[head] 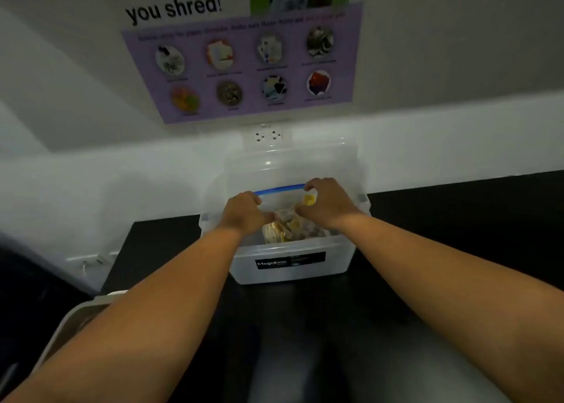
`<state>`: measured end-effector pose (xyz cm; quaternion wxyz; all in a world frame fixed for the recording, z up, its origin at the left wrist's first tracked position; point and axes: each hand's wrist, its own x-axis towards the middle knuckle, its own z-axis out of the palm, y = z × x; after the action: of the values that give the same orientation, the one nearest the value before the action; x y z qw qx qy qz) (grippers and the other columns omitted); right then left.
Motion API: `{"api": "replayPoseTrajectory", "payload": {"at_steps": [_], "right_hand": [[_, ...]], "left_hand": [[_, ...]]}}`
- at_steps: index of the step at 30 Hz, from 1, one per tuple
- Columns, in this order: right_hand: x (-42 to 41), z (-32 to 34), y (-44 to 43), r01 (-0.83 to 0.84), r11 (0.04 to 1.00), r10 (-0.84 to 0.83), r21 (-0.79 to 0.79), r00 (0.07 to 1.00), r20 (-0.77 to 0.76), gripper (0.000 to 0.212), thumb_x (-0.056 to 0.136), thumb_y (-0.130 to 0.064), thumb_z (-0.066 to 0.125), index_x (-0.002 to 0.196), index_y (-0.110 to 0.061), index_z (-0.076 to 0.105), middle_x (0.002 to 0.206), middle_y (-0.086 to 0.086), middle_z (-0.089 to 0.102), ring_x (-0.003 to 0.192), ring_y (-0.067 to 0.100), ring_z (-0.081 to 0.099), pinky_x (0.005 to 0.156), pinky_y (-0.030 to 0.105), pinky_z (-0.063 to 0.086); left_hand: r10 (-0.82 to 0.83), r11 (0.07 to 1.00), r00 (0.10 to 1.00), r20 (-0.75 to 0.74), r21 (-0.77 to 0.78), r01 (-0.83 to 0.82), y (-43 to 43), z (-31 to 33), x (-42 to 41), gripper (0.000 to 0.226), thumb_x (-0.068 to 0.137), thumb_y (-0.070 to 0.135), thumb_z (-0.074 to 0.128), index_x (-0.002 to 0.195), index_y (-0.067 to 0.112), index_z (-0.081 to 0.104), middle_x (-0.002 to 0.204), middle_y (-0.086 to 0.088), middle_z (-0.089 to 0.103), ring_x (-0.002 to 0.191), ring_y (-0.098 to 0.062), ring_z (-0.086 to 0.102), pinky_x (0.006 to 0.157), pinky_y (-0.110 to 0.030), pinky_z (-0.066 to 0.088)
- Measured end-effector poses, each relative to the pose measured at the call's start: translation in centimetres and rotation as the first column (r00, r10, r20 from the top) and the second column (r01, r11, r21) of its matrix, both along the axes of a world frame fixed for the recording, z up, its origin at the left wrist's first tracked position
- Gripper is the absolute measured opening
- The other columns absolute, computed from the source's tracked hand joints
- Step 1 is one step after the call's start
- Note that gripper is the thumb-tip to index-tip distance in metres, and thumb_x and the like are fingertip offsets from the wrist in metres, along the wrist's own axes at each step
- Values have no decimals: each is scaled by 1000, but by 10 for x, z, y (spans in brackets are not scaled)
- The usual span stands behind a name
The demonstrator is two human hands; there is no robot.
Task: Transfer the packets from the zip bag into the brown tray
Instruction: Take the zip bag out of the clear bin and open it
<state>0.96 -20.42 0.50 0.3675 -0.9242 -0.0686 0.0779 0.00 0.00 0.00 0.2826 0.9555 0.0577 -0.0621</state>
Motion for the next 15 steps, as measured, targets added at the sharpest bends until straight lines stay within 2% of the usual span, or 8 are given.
{"api": "replayPoseTrajectory", "payload": {"at_steps": [4, 6, 8, 11, 13, 15], "right_hand": [[19, -21, 6, 79, 997, -79, 5, 995, -53, 79, 85, -38, 80, 149, -17, 40, 150, 13, 38, 133, 33, 47, 107, 40, 44], [34, -31, 9, 137, 991, -137, -11, 984, -115, 96, 81, -43, 82, 155, -17, 27, 151, 15, 34, 135, 38, 44, 109, 48, 45], [48, -37, 11, 215, 977, -213, -11, 955, -205, 112, 76, -50, 85, 158, -16, 17, 150, 17, 34, 136, 40, 43, 110, 53, 44], [63, -44, 15, 362, 921, -302, 143, 896, -326, 116, 67, -45, 91, 154, -11, 21, 143, 16, 45, 129, 37, 51, 106, 49, 49], [73, -51, 15, 426, 865, -315, 264, 872, -375, 114, 61, -37, 95, 149, -5, 30, 138, 13, 53, 127, 33, 56, 102, 44, 53], [82, -60, 14, 441, 821, -304, 362, 875, -377, 120, 48, -38, 98, 146, -3, 39, 133, 12, 60, 125, 31, 60, 103, 43, 55]], "left_hand": [[66, 995, 995, -72, -73, -71, 4, -17, 18, 62, 77, 41, 85, 122, 8, 59, 107, 1, 61, 105, -20, 62, 82, -29, 49], [115, 976, 984, -135, -169, -137, 8, -29, 32, 68, 68, 44, 90, 120, 9, 64, 107, -4, 69, 103, -25, 66, 88, -37, 55], [108, 952, 975, -195, -263, -158, 13, -40, 47, 66, 68, 40, 91, 121, 9, 65, 112, -10, 70, 105, -27, 66, 96, -44, 55], [95, 924, 949, -299, -327, -196, 10, -36, 55, 54, 80, 35, 83, 120, 6, 62, 115, -7, 65, 107, -25, 60, 92, -38, 49], [127, 888, 913, -387, -366, -278, 10, -39, 60, 62, 77, 40, 85, 123, 6, 60, 120, -8, 61, 114, -29, 57, 98, -44, 48], [148, 845, 889, -433, -412, -342, 8, -41, 62, 68, 72, 43, 88, 122, 7, 60, 125, -10, 62, 116, -30, 56, 100, -49, 49]]}}
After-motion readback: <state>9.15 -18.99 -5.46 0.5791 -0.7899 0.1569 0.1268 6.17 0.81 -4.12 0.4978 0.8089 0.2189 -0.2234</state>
